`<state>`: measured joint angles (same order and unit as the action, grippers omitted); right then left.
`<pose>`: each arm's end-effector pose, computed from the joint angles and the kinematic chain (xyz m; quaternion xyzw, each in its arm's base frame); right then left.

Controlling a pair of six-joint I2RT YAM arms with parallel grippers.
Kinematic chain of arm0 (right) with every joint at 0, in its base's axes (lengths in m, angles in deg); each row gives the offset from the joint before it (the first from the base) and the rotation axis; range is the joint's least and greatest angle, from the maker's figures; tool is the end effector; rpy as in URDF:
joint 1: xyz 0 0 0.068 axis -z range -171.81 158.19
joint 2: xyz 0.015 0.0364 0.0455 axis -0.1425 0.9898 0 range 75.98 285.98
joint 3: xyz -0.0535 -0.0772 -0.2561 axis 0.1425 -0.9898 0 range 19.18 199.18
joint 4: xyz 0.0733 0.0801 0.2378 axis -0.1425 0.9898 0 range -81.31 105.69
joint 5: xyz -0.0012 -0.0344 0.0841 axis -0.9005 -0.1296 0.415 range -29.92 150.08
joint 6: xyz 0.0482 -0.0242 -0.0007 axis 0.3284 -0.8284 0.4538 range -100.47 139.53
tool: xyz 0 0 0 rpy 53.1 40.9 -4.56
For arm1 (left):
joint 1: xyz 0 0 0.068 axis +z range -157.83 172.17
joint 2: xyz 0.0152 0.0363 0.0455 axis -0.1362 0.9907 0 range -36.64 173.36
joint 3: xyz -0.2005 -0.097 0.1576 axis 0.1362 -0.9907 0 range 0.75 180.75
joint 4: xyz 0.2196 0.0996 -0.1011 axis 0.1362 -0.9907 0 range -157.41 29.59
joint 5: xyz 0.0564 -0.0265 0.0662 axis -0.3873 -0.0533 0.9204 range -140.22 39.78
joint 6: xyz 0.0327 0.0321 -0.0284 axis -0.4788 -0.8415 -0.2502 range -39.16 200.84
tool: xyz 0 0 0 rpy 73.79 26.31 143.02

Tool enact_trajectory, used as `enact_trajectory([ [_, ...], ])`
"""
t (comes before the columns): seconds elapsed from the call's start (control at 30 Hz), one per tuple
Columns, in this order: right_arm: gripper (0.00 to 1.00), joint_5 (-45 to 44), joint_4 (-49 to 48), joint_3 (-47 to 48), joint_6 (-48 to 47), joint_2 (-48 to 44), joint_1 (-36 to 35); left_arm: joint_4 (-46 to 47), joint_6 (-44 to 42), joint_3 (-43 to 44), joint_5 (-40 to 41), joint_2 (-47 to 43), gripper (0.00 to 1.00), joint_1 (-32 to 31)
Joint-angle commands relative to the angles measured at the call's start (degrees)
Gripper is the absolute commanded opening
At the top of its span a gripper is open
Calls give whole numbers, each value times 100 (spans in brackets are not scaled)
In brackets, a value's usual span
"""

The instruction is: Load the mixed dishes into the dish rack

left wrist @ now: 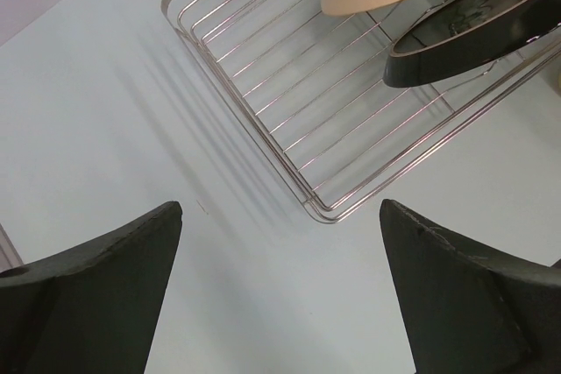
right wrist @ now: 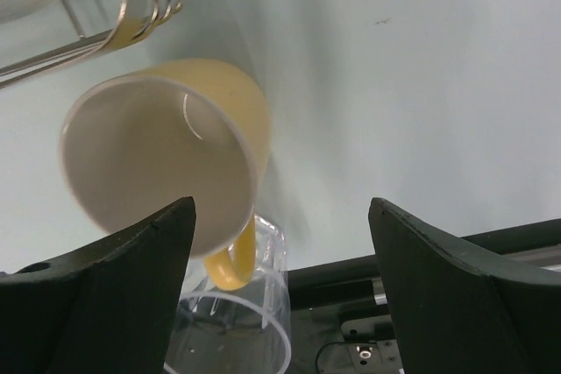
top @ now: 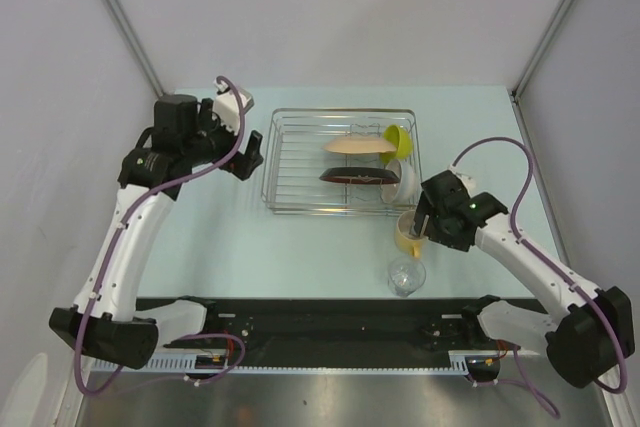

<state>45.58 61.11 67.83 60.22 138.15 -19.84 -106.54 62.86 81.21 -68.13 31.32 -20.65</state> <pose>0.1746 0.0829 0.2489 0.1331 0.9614 0.0147 0.2403 0.2286 -0.0633 0.4101 0.3021 0.8199 -0.1161 0.4722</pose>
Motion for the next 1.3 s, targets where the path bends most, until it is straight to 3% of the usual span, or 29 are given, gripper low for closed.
enact_trajectory([
  [0.0,85,-360,-346,-135,211,330,-36,-45,145,22,25,-222,100,25],
  [0.23,74,-501,-891,-425,326,585,-18,-168,84,118,69,-284,100,25],
  [0.4,73,-431,-1234,-610,387,673,-44,-265,163,250,-10,-257,100,25],
  [0.5,62,-395,-1331,-672,396,682,-97,-256,242,215,-55,-301,100,25],
  [0.53,49,-404,-1340,-689,405,639,-115,-274,268,215,-55,-301,100,25],
  [0.63,27,-404,-1323,-733,405,490,-132,-291,268,189,-28,-363,100,25],
  [0.77,18,-466,-1191,-751,396,235,-132,-309,251,127,16,-477,100,25],
  [0.9,2,-457,-1120,-733,361,-38,-106,-291,260,83,42,-574,100,25],
  [1.27,0,-45,-611,-49,80,-1338,192,-203,444,197,51,-601,100,25],
])
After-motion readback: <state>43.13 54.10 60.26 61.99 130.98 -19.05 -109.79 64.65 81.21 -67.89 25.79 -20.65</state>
